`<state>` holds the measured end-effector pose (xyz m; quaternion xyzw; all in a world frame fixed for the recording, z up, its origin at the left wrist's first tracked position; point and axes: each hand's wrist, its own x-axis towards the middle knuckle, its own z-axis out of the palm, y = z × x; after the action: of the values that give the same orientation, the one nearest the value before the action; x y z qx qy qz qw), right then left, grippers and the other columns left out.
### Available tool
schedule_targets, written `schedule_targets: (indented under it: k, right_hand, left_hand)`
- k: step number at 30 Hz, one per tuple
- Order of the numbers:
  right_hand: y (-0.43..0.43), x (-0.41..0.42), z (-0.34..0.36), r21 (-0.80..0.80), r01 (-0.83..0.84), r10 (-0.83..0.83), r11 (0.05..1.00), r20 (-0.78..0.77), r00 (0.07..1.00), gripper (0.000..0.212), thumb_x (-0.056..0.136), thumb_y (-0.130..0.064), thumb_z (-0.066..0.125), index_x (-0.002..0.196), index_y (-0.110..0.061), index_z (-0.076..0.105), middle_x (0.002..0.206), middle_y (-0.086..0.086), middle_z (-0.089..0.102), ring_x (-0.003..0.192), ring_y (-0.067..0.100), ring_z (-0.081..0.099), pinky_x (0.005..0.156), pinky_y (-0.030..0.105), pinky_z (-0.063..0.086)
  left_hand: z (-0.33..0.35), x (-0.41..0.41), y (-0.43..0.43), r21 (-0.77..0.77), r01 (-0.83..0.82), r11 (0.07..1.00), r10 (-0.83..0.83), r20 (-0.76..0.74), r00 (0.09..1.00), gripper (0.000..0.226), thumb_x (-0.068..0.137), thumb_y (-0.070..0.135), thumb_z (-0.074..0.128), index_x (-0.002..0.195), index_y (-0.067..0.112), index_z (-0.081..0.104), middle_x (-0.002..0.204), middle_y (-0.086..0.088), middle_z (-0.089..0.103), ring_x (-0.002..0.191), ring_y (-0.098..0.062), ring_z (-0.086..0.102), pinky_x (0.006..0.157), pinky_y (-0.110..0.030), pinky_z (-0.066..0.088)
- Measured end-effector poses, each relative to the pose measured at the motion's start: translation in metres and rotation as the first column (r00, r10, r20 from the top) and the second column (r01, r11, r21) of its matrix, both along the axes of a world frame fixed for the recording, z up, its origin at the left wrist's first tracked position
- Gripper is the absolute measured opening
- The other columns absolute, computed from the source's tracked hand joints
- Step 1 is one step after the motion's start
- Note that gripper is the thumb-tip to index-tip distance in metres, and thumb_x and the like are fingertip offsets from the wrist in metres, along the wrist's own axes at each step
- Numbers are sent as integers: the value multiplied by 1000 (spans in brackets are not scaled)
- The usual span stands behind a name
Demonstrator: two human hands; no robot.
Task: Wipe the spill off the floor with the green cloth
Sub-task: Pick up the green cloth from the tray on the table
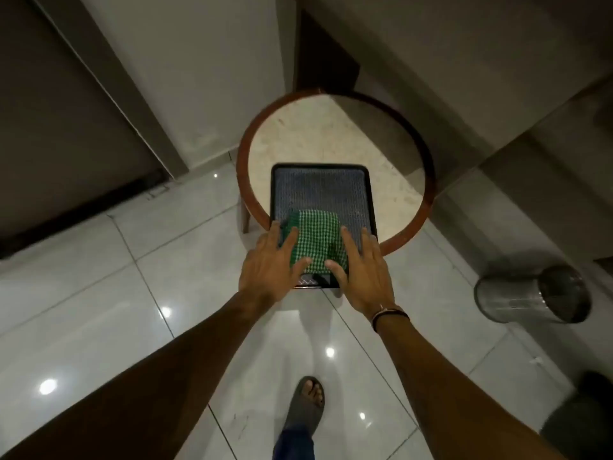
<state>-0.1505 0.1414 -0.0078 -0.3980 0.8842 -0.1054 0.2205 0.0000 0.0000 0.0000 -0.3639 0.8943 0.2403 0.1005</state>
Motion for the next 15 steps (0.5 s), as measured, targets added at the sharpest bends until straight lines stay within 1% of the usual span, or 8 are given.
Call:
schedule_targets:
  k: [3, 5, 7, 8, 10, 12, 13, 15]
  right_hand:
    - [-18, -18, -48, 20, -24, 24, 1000, 5, 1000, 77, 110, -59, 44, 173, -31, 11, 180, 22, 12, 167, 42, 13, 137, 55, 19]
    - [-28, -21, -74, 43, -35, 36, 998, -16, 999, 72, 111, -54, 45, 172, -32, 15, 176, 21, 23, 161, 42, 27, 132, 55, 28]
    - [-32, -20, -89, 48, -40, 43, 998, -54, 998, 66, 112, -45, 50, 170, -30, 24, 170, 20, 35, 151, 42, 39, 125, 56, 39]
    - [-34, -20, -91, 46, -49, 52, 998, -77, 996, 64, 111, -36, 54, 169, -29, 29, 166, 21, 39, 146, 41, 43, 121, 56, 43]
    - [-38, -21, -92, 13, -25, 26, 1000, -66, 997, 65, 105, -11, 61, 165, -24, 39, 157, 22, 47, 138, 41, 49, 115, 55, 48]
    - [-42, -20, -86, -53, 24, -24, 998, -8, 1000, 71, 96, 11, 58, 160, -20, 48, 147, 21, 53, 132, 41, 54, 111, 55, 52]
    - [-43, -18, -81, -98, 58, -56, 993, 23, 998, 74, 92, 18, 56, 157, -18, 53, 143, 20, 56, 130, 40, 56, 110, 55, 53]
    - [-41, -8, -65, -196, 132, -120, 972, 71, 990, 76, 87, 25, 53, 152, -15, 59, 139, 18, 59, 128, 38, 58, 110, 54, 55]
  left_hand:
    - [-46, -16, -6, -14, -94, 995, 94, -17, 995, 71, 112, 53, 48, 174, 25, 29, 178, -18, 35, 156, -41, 46, 120, -58, 52]
    - [-70, -21, -5, -42, -114, 993, 113, -27, 993, 65, 111, 47, 53, 170, 22, 39, 168, -18, 47, 143, -41, 56, 111, -55, 58]
    - [-84, -25, -1, -55, -98, 994, 97, -20, 995, 61, 109, 43, 57, 166, 21, 46, 161, -18, 53, 136, -40, 61, 107, -54, 60]
    - [-85, -27, 0, -56, -90, 994, 89, -12, 996, 60, 109, 41, 60, 164, 21, 47, 160, -18, 53, 135, -40, 62, 106, -54, 60]
    - [-88, -33, -2, -18, -135, 991, 134, -37, 990, 58, 107, 33, 66, 161, 20, 50, 158, -17, 54, 135, -40, 64, 108, -54, 60]
    - [-83, -36, -3, 47, -193, 980, 197, -108, 975, 51, 104, 22, 71, 153, 16, 58, 151, -17, 61, 130, -39, 68, 107, -52, 60]
    - [-79, -35, -4, 83, -224, 971, 235, -157, 959, 46, 103, 17, 72, 148, 15, 63, 146, -17, 65, 128, -39, 69, 106, -49, 60]
    - [-65, -27, -4, 153, -284, 946, 315, -245, 917, 39, 100, 9, 74, 138, 15, 71, 140, -15, 71, 127, -35, 70, 106, -44, 58]
